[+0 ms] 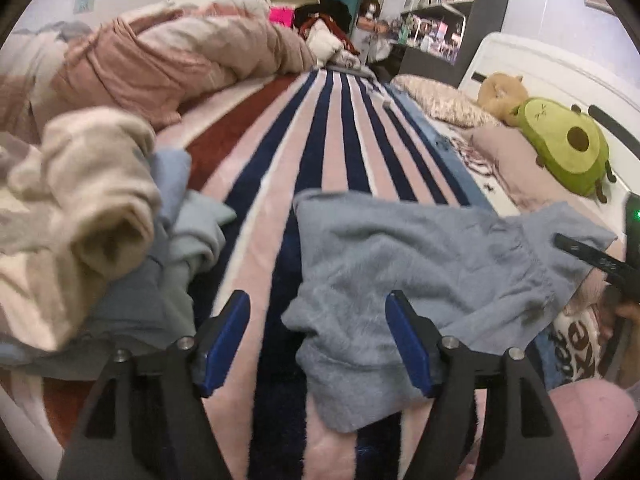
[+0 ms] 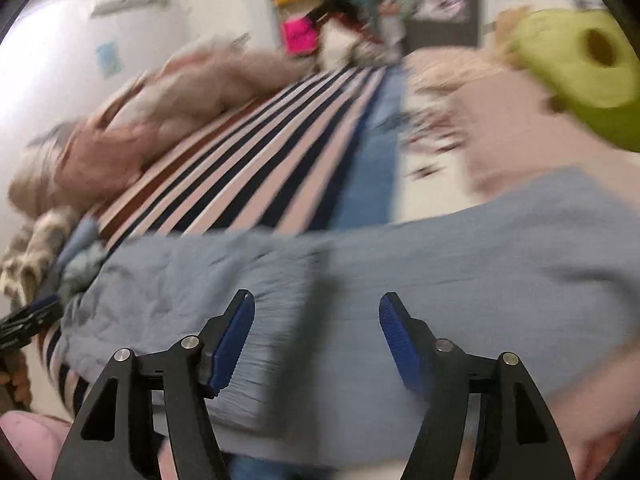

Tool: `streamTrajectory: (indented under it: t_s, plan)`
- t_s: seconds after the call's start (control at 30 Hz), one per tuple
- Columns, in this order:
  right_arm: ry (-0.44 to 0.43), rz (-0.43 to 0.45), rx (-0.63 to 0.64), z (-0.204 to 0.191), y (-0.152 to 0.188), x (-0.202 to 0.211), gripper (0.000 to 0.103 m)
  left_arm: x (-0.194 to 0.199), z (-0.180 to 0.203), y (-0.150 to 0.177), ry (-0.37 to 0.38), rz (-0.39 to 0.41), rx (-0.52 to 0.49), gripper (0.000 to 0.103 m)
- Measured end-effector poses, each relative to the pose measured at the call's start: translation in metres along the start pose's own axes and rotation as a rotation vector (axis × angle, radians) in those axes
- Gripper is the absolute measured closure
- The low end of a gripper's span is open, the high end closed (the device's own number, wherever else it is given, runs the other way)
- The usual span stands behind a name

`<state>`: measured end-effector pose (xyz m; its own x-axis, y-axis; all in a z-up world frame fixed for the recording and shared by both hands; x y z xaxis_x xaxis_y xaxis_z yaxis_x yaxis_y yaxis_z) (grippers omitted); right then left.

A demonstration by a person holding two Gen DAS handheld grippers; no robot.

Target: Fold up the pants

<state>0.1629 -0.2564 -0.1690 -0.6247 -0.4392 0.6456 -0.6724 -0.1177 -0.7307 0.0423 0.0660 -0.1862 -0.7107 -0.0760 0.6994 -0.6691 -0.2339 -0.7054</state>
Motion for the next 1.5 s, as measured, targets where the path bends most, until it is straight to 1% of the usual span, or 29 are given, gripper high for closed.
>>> streamTrajectory:
  t_s: [0.07, 0.1, 0.13, 0.23, 0.3, 0.33, 0.37, 0.43, 0.47, 0.5, 0.53, 0.6, 0.63, 0.67, 0.7, 0.73, 0.83, 0.9, 0.97, 1.07, 1.17, 1.27, 1.3, 1.33, 1.43, 1.47, 1.5]
  plan:
    - [0.087, 0.064, -0.034, 0.03, -0.006, 0.036, 0.033, 0.006, 0.002, -0.007, 0.006, 0.025, 0.012, 0.036]
    - [0.132, 0.087, -0.046, 0.044, -0.009, 0.05, 0.032, 0.008, 0.004, -0.01, 0.016, 0.034, 0.019, 0.035]
    - [0.197, 0.111, -0.056, 0.061, -0.01, 0.067, 0.032, 0.009, 0.007, -0.013, 0.028, 0.042, 0.027, 0.034]
    - [0.358, 0.16, -0.082, 0.103, -0.01, 0.097, 0.032, 0.011, 0.02, -0.02, 0.047, 0.06, 0.016, 0.034]
    - [0.421, 0.17, -0.111, 0.126, -0.006, 0.107, 0.031, 0.011, 0.03, -0.024, 0.061, 0.065, 0.009, 0.034]
    - [0.416, 0.167, -0.131, 0.136, -0.005, 0.107, 0.031, 0.01, 0.034, -0.026, 0.068, 0.064, 0.01, 0.034]
    - [0.387, 0.162, -0.146, 0.141, -0.003, 0.105, 0.031, 0.008, 0.038, -0.028, 0.072, 0.061, 0.01, 0.034]
    - [0.264, 0.155, -0.173, 0.141, -0.003, 0.091, 0.03, 0.008, 0.044, -0.028, 0.067, 0.059, 0.005, 0.034]
    - [0.239, 0.159, -0.164, 0.139, -0.004, 0.086, 0.029, 0.006, 0.047, -0.029, 0.061, 0.057, -0.001, 0.034]
    - [0.243, 0.161, -0.139, 0.138, -0.007, 0.081, 0.029, 0.004, 0.049, -0.029, 0.056, 0.054, -0.006, 0.034]
    - [0.274, 0.153, -0.099, 0.136, -0.01, 0.074, 0.031, 0.003, 0.051, -0.029, 0.053, 0.051, -0.009, 0.034]
    - [0.288, 0.153, -0.066, 0.131, -0.016, 0.063, 0.039, 0.0, 0.053, -0.03, 0.05, 0.045, -0.013, 0.034]
    - [0.279, 0.148, -0.051, 0.127, -0.018, 0.057, 0.058, -0.001, 0.054, -0.03, 0.049, 0.043, -0.015, 0.034]
    - [0.268, 0.134, -0.046, 0.124, -0.017, 0.051, 0.082, -0.002, 0.054, -0.03, 0.049, 0.042, -0.015, 0.034]
    - [0.253, 0.11, -0.05, 0.123, -0.017, 0.044, 0.089, -0.003, 0.054, -0.029, 0.049, 0.042, -0.015, 0.034]
    - [0.242, 0.102, -0.055, 0.121, -0.018, 0.038, 0.09, -0.003, 0.054, -0.03, 0.05, 0.043, -0.013, 0.034]
    - [0.217, 0.127, -0.059, 0.108, -0.02, 0.039, 0.093, -0.001, 0.053, -0.031, 0.061, 0.055, -0.009, 0.034]
    - [0.15, 0.153, -0.069, 0.092, -0.029, 0.042, 0.095, 0.0, 0.051, -0.032, 0.071, 0.061, -0.006, 0.034]
    - [0.093, 0.172, -0.048, 0.067, -0.038, 0.04, 0.095, 0.002, 0.047, -0.033, 0.083, 0.071, -0.001, 0.034]
    - [0.017, 0.189, 0.039, 0.009, -0.051, 0.035, 0.096, 0.008, 0.038, -0.032, 0.1, 0.086, 0.013, 0.034]
    - [-0.108, 0.179, 0.123, -0.056, -0.055, 0.024, 0.096, 0.017, 0.025, -0.032, 0.107, 0.104, 0.026, 0.034]
    - [-0.231, 0.124, 0.205, -0.119, -0.049, 0.002, 0.096, 0.025, 0.011, -0.03, 0.118, 0.112, 0.035, 0.034]
    - [-0.264, 0.094, 0.233, -0.137, -0.042, -0.006, 0.096, 0.027, 0.008, -0.03, 0.12, 0.113, 0.037, 0.034]
    - [-0.299, 0.037, 0.278, -0.158, -0.032, -0.021, 0.096, 0.029, 0.004, -0.028, 0.12, 0.116, 0.039, 0.034]
    - [-0.333, -0.091, 0.339, -0.187, -0.003, -0.055, 0.095, 0.031, -0.007, -0.024, 0.119, 0.112, 0.043, 0.034]
    - [-0.339, -0.147, 0.351, -0.193, 0.011, -0.069, 0.095, 0.03, -0.011, -0.022, 0.118, 0.107, 0.044, 0.034]
    - [-0.337, -0.173, 0.352, -0.193, 0.02, -0.075, 0.095, 0.03, -0.012, -0.021, 0.119, 0.104, 0.045, 0.034]
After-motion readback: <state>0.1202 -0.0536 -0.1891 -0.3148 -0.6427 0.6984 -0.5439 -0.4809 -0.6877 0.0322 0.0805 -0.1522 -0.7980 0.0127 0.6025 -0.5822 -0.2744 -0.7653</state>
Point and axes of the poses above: each gripper's, at about its wrist camera, not at the fingertips, and x roughly against the way its jaws point, z to its right, y to its underside, the point moved 9 cm from there along -x, roughly the way its jaws point, and after that the axes turned 6 degrees about -y, right-handed, at the moved point
